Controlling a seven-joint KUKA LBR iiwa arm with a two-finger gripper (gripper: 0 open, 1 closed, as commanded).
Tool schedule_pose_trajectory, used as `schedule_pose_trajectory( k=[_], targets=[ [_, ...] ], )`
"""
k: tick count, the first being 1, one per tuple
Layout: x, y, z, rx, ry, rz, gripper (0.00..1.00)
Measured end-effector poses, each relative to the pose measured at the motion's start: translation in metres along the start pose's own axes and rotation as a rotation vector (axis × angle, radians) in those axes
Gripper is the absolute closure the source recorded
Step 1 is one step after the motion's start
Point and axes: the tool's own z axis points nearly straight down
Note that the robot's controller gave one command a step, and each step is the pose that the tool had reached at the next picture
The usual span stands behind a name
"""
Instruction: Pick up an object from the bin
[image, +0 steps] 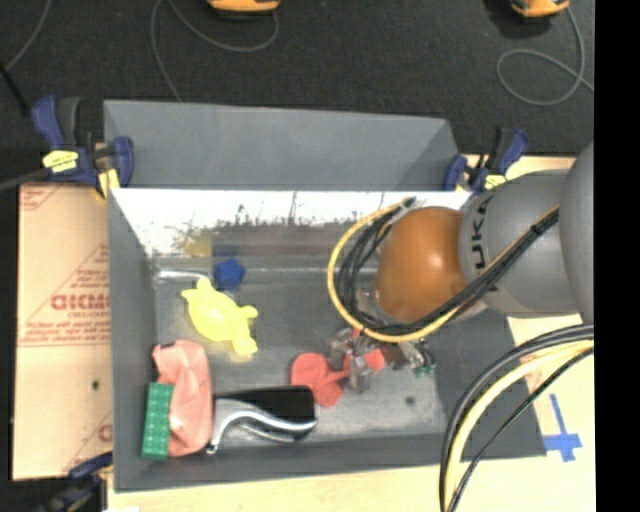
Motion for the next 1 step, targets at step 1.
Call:
schedule_pose_trajectory(
  k=[1],
  targets=[
    [0.0,0.0,0.0,0.0,0.0,-0.001,1.0]
  ],
)
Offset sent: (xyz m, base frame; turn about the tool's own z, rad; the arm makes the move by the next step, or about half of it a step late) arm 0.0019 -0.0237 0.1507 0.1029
